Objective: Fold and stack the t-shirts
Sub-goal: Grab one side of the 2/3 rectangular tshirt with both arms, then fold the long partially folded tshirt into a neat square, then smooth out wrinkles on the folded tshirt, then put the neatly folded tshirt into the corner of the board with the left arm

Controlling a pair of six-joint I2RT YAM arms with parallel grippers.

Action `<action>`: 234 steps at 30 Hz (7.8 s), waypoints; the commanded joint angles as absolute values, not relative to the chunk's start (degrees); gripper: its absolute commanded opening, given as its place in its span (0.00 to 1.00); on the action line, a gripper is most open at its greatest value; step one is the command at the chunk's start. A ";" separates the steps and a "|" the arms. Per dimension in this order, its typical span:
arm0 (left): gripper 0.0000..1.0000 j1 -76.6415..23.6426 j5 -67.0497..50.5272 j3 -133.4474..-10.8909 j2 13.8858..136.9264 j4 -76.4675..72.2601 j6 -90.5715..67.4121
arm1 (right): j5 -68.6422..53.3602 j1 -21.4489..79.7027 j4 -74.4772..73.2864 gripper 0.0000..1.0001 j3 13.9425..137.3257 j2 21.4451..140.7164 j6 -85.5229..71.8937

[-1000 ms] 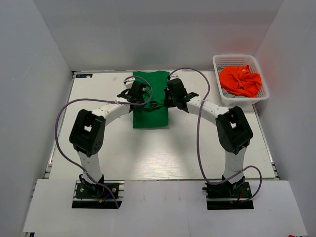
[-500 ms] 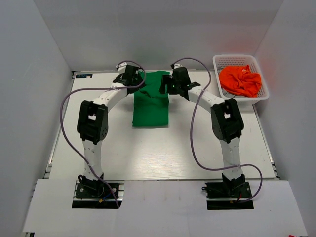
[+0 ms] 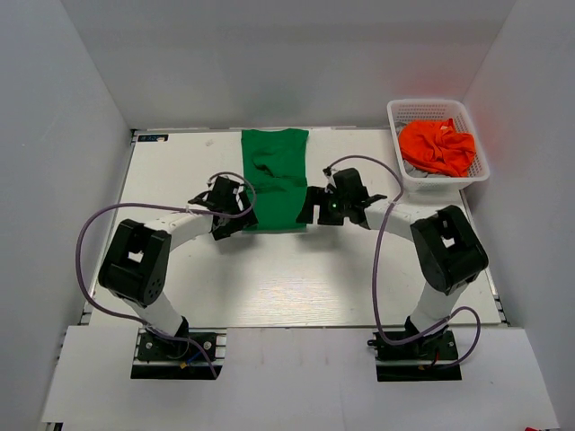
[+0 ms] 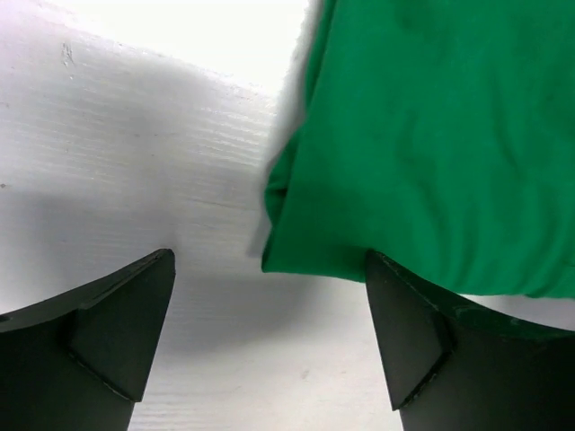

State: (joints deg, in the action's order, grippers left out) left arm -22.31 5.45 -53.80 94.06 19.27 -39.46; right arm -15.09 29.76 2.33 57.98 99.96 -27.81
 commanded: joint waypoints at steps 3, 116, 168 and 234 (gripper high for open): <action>0.84 -22.06 2.90 -53.09 95.00 15.56 -38.94 | -19.33 29.88 6.41 0.80 57.92 102.56 -30.50; 0.91 -20.48 -8.96 -78.31 107.13 15.12 -25.58 | -26.46 18.02 -9.32 0.90 65.65 93.60 -19.95; 0.00 -17.75 9.05 -79.09 112.04 19.50 -32.87 | -26.81 21.09 -4.92 0.00 89.90 122.69 -23.29; 0.00 10.98 30.76 -130.96 147.83 22.59 5.63 | -32.43 10.81 4.21 0.90 72.60 106.08 -25.57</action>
State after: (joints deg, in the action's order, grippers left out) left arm 10.48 31.24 -131.50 151.11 23.90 5.13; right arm -30.30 11.29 0.99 70.57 105.65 -24.05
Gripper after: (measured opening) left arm 0.018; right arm 0.902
